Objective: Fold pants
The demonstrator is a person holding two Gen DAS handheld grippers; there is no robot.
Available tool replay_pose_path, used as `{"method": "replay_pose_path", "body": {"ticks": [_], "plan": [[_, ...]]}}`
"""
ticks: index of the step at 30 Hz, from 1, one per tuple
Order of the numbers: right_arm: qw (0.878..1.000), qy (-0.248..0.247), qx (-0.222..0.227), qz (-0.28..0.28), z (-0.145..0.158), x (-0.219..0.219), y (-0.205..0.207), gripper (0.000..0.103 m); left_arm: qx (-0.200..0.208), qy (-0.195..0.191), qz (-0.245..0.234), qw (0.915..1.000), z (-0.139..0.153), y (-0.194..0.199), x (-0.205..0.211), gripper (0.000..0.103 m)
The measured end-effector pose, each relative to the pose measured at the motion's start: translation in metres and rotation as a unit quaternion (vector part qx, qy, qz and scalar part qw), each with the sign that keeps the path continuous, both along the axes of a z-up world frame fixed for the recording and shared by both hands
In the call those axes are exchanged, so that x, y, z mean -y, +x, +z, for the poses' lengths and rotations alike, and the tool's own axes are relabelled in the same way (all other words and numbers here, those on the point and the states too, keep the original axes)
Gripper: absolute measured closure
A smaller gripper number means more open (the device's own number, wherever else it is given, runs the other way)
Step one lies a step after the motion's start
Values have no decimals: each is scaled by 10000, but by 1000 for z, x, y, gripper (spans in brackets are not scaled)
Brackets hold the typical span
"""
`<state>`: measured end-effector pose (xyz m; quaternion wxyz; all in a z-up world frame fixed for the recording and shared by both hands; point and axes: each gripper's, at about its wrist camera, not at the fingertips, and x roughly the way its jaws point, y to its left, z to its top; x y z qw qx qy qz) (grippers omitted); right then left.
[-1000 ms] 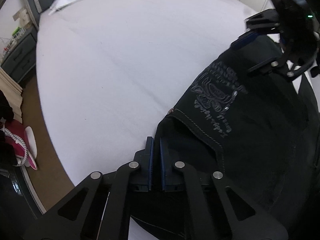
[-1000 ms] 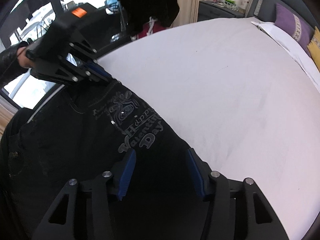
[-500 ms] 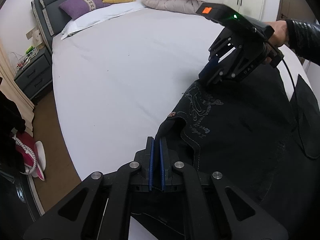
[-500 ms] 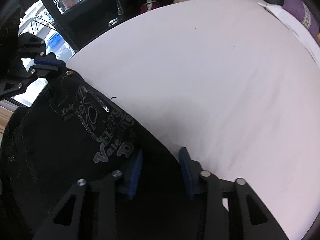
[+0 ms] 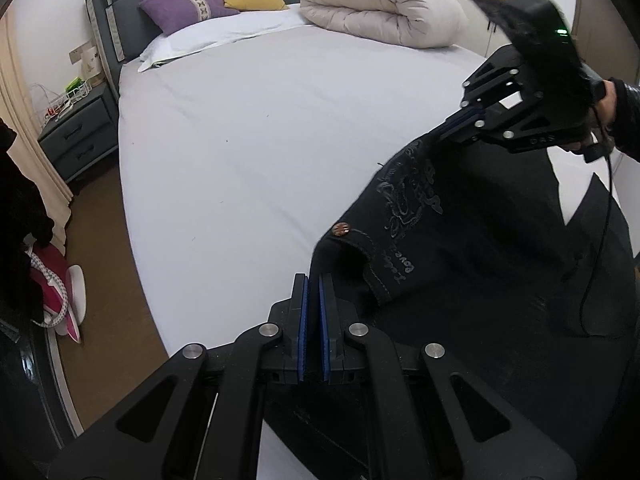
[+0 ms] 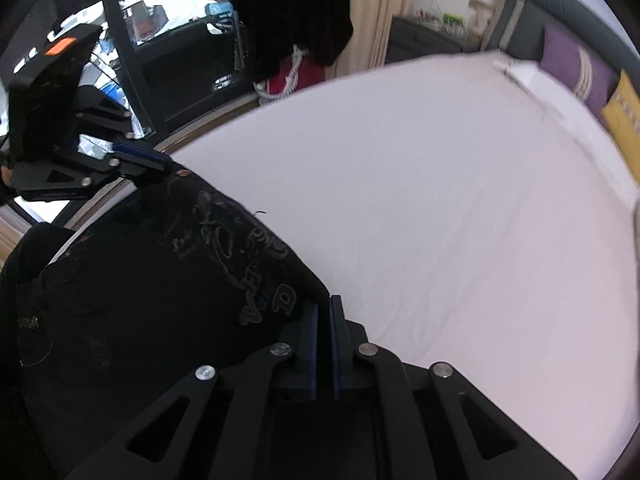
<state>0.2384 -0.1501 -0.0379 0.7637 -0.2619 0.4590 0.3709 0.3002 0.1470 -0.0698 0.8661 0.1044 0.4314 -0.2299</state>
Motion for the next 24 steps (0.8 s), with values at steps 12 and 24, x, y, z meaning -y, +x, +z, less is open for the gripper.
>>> {"method": "replay_pose_path", "body": {"ticks": [12, 24], "plan": [[9854, -913, 428, 1371, 9, -45, -139, 97, 42, 4, -556, 9984, 30, -103, 13, 99], [9144, -2608, 955, 2946, -24, -19, -297, 98, -376, 516, -1823, 9812, 21, -235, 58, 99]]}}
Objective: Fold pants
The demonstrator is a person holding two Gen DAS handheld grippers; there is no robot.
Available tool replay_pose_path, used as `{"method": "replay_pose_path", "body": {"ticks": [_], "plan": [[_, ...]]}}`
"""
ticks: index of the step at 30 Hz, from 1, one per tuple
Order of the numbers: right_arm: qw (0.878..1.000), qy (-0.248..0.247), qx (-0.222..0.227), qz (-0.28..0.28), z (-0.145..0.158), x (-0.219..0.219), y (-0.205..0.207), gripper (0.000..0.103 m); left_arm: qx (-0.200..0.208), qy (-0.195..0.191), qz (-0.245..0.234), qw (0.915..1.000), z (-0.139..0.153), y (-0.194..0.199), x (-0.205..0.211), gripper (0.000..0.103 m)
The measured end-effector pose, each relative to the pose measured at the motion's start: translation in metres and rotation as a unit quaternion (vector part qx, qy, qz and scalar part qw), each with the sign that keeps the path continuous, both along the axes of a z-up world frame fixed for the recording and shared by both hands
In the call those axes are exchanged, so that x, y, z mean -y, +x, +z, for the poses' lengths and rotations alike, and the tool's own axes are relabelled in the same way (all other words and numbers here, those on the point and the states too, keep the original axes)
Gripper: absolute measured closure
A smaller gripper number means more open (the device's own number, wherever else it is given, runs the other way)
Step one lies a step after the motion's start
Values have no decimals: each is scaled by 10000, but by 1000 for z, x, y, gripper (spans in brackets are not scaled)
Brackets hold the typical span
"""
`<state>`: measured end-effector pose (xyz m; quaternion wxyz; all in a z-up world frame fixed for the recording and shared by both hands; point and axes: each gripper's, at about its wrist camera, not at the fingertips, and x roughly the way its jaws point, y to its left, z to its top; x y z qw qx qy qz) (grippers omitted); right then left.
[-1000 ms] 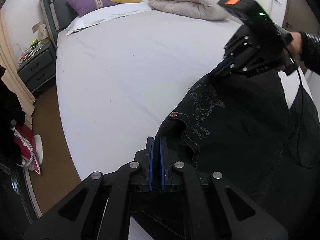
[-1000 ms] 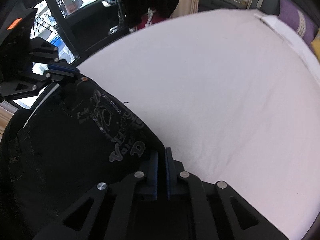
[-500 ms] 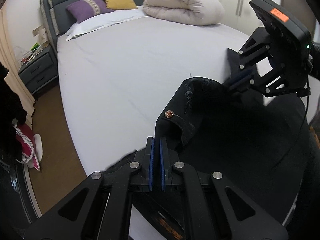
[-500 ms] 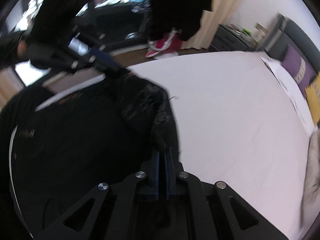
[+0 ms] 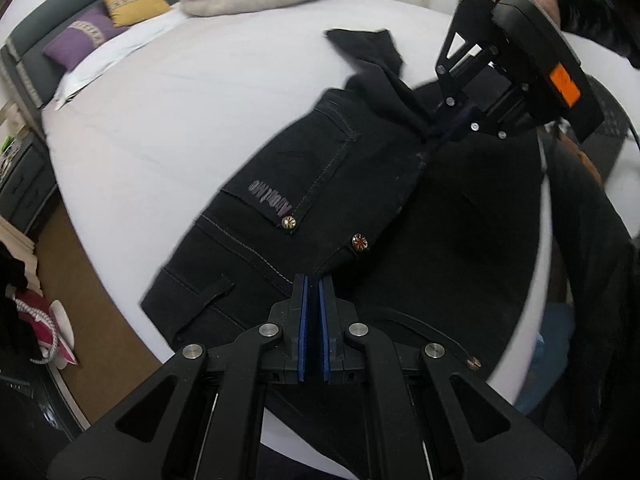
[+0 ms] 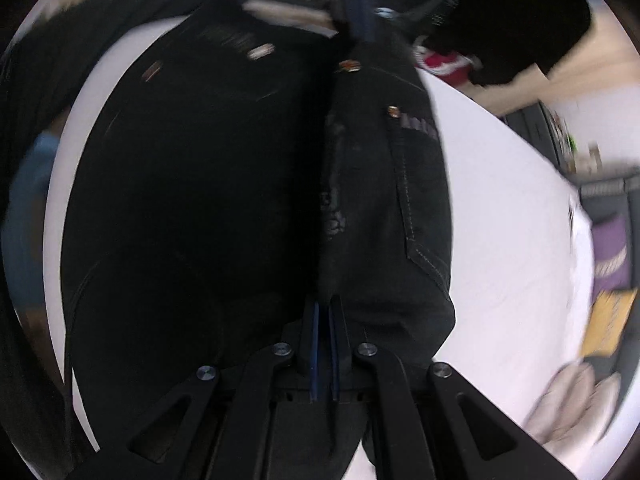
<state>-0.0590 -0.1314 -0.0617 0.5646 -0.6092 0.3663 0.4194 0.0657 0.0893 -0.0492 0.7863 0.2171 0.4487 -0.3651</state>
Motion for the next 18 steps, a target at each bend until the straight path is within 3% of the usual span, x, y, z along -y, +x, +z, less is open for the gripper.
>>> {"method": "replay_pose_path", "body": {"ticks": [3, 9, 18], "plan": [[9997, -164, -30, 176, 2, 1, -23, 98, -101, -130, -134, 9998, 5, -20, 3, 99], [9981, -381, -105, 482, 6, -7, -53, 98, -362, 6, -336, 9988, -8, -60, 18, 99], [9978, -457, -186, 445, 5, 1, -97, 99, -528, -5, -456, 9976, -9, -98, 28, 99]]}}
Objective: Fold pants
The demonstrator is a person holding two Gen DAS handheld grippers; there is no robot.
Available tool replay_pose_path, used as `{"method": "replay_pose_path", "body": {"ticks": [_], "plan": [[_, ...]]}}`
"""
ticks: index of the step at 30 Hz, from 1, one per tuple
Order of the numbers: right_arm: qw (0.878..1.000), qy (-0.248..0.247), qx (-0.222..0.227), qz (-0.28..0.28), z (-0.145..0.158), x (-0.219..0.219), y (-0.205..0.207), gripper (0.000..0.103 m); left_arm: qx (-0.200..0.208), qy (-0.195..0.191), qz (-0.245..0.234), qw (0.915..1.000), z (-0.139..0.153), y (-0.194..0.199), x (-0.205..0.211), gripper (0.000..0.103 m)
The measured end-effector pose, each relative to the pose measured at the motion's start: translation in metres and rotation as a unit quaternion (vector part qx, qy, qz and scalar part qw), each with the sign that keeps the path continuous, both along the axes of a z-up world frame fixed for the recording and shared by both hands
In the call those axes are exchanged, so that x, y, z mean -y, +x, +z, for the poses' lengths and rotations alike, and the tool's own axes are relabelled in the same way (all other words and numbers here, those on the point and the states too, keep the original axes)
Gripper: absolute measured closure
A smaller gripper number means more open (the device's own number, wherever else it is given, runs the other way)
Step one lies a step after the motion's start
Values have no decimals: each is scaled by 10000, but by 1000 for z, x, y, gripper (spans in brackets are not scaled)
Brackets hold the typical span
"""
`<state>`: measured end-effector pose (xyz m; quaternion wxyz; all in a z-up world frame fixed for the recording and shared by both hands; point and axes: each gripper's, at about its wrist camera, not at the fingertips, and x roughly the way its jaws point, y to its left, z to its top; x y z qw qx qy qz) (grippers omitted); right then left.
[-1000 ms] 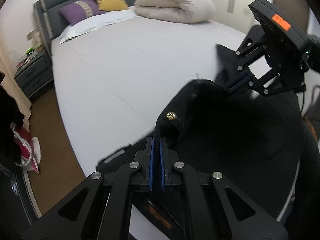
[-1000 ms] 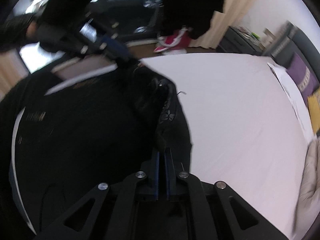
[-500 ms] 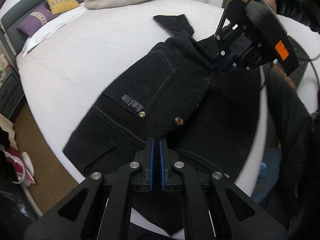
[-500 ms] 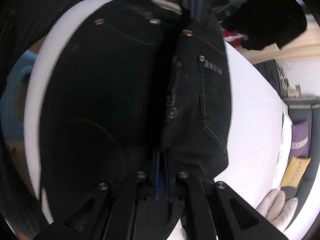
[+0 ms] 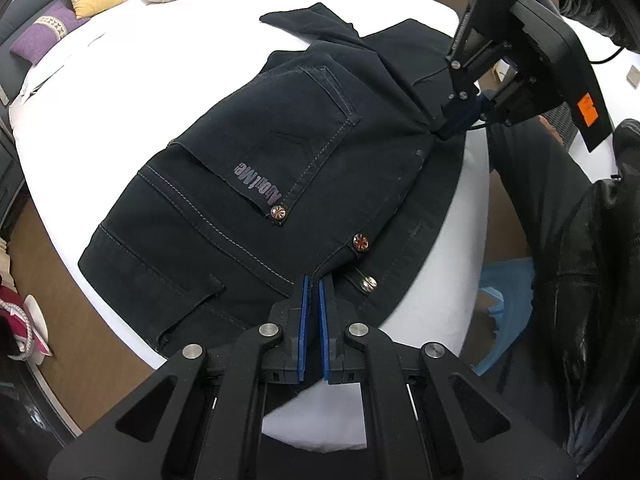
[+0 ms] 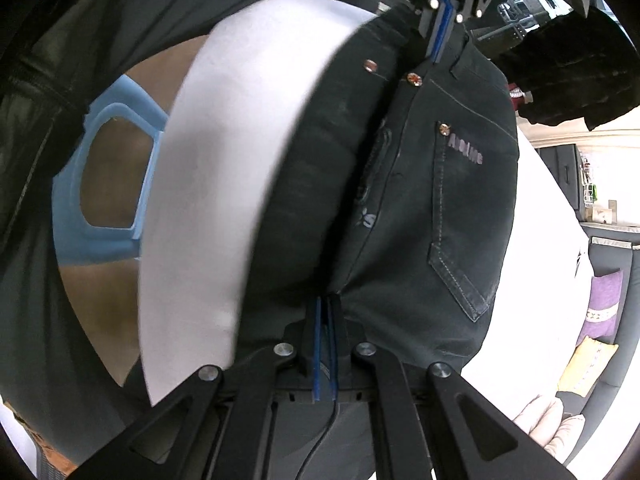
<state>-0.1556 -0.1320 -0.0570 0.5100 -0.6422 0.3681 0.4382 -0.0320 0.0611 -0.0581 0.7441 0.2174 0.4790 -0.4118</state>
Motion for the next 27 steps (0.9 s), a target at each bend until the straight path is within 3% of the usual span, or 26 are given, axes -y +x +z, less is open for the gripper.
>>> {"method": "replay_pose_path", "body": {"ticks": [2, 6, 10, 12, 13, 14, 15, 19, 22, 25, 27], "plan": [[9999, 59, -162, -9, 2, -7, 1, 102, -17, 3, 14, 10000, 6, 22, -7, 99], [10000, 41, -50, -64, -2, -7, -8, 102, -14, -7, 67, 10000, 8, 23, -20, 99], [9931, 699, 665, -669, 16, -7, 7, 101, 15, -88, 180, 9998, 5, 22, -24, 99], [9830, 929, 1353, -819, 25, -3, 16, 71, -38, -198, 278, 9994, 5, 25, -27, 99], [9802, 1024, 1507, -779, 27, -2, 16, 44, -47, -228, 298, 9993, 6, 25, -30, 99], [9768, 1118, 1697, -676, 27, -1, 15, 32, -50, -252, 306, 9992, 6, 26, -30, 99], [9754, 1121, 1790, -637, 24, -1, 12, 31, -50, -267, 306, 9992, 7, 26, -32, 99], [9814, 962, 1571, -547, 8, 6, 2, 35, -68, -299, 309, 9991, 8, 28, -34, 99], [9824, 786, 1437, -904, -2, 10, 19, 64, -92, -332, 314, 9989, 8, 29, -36, 99], [9811, 671, 1435, -1115, -10, 9, 32, 73, -99, -340, 327, 9988, 7, 29, -36, 99], [9819, 549, 1419, -1130, -15, 7, 37, 95, -110, -333, 340, 9988, 6, 30, -36, 99]]}}
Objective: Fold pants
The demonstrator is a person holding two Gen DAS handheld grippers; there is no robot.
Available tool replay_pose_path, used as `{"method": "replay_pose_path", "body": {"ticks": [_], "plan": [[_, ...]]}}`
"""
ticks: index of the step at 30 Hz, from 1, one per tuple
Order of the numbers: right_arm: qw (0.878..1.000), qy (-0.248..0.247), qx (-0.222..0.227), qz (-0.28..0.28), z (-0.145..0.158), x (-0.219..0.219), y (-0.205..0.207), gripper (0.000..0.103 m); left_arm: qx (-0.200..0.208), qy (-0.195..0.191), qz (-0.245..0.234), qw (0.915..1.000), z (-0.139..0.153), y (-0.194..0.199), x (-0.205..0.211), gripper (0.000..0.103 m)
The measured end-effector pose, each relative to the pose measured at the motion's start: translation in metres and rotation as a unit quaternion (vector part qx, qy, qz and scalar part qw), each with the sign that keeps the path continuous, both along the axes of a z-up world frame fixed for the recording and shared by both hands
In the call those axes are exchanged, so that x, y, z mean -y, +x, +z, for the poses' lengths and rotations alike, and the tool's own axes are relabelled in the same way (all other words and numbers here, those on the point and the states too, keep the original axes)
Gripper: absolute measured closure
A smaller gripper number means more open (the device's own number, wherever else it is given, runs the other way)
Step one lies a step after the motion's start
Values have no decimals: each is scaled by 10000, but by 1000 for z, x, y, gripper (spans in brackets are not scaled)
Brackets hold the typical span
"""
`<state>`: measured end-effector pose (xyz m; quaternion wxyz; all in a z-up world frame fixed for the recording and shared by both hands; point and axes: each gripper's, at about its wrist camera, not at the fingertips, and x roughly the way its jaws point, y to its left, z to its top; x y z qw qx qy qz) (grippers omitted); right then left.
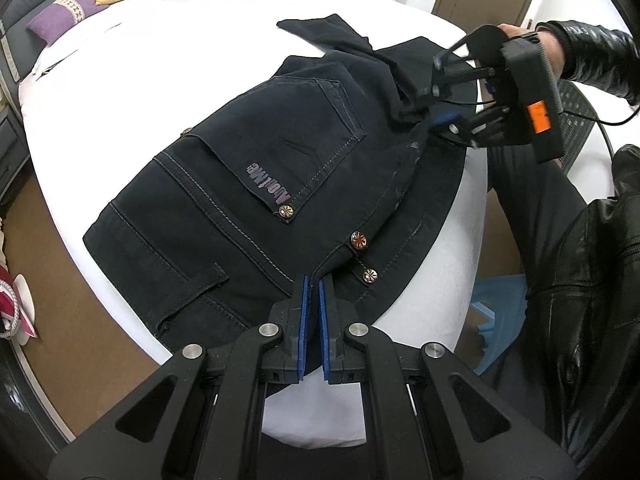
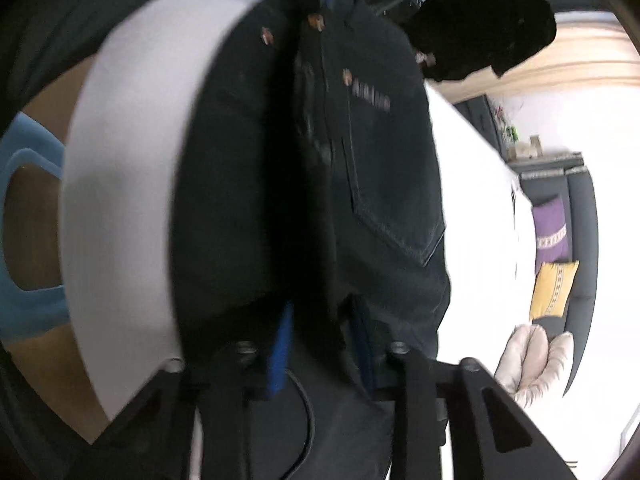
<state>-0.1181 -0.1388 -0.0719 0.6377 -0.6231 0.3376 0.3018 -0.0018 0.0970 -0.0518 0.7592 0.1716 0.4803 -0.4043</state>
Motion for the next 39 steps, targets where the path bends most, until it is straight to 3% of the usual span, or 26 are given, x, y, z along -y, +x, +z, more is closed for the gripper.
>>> {"method": "replay_pose_path", "body": {"ticks": [2, 9, 17, 22, 24, 28, 30, 32, 34, 37, 39], "plan": [[10000, 51, -19, 23, 3, -4, -1, 99, -9, 31, -1, 10000, 0, 0, 0, 99], [9998, -84, -56, 196, 14, 2, -25, 100, -52, 55, -160, 9998, 4, -5, 2, 99], [9991, -314, -77, 274, -5, -7, -34, 100, -53, 274, -236, 9993, -10, -17, 2, 99], [9988, -456, -39, 169, -22, -11, -35, 96, -231, 178, 40, 9996, -22, -12, 0, 94], [9993, -373, -31, 38, -22, -12, -38, 96, -306, 85, 174, 9993, -17, -13, -7, 91], [9995, -267, 42, -141, -22, -12, -38, 96, -302, 296, 366, 9984, 7, -16, -23, 91], [9993, -293, 119, -182, -25, -14, -41, 96, -125, 42, 690, 9975, 34, -12, -31, 91], [9992, -259, 170, -263, -26, -15, -41, 96, 59, -447, 953, 9944, 60, -5, -27, 91], [9989, -235, 213, -334, -26, -17, -41, 96, 165, -721, 1150, 9906, 68, 5, -12, 91], [9985, -239, 331, -363, -28, -19, -43, 96, 102, -973, 1293, 9868, 54, 25, 35, 91], [9980, -190, 430, -422, -29, -20, -45, 96, -214, -985, 1364, 9855, 26, 40, 74, 91]]}}
